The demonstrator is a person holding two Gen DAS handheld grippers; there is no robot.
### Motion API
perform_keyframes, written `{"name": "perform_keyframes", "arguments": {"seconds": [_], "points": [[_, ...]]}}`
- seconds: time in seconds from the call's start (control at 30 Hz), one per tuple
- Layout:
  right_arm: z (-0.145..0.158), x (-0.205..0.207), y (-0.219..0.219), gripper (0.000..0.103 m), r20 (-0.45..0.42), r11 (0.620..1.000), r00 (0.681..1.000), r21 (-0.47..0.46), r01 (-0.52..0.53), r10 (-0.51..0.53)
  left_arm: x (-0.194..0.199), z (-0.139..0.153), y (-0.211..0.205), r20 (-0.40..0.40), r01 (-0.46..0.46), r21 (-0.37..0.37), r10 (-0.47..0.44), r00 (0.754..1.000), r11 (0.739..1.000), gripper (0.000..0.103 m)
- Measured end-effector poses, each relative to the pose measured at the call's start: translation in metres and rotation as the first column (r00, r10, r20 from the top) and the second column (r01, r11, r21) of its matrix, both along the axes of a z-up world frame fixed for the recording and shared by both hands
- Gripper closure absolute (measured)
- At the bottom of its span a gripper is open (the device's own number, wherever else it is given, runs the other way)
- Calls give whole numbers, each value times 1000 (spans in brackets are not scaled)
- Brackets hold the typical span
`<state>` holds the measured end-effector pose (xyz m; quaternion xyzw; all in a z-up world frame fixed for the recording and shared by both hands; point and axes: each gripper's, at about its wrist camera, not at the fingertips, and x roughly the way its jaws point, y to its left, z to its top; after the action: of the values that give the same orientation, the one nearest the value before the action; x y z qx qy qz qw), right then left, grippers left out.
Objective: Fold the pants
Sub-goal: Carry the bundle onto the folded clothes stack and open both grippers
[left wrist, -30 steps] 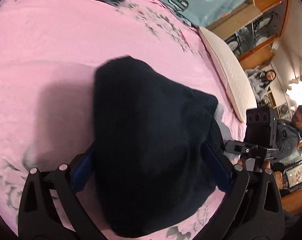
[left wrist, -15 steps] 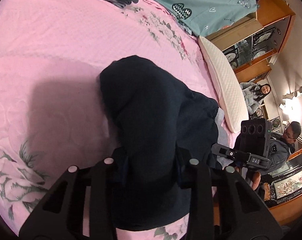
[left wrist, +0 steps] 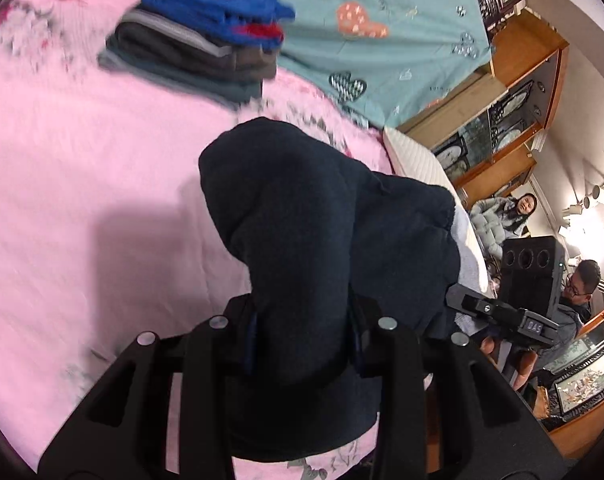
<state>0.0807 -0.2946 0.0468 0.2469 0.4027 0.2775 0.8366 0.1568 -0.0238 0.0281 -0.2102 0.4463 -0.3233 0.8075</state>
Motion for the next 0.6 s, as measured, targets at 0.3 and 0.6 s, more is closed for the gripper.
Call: {"name": "perform_keyframes", "arguments": {"seconds": [0.3,0.6], "points": [[126,149,49,64,200,998,978,-45,-43,51,128,135,40,212,-158,35,147,966,987,69],[112,357,50,59,143,998,989,-52,46,-38,329,121,46,165,-282,139,258,952,949,64]]}}
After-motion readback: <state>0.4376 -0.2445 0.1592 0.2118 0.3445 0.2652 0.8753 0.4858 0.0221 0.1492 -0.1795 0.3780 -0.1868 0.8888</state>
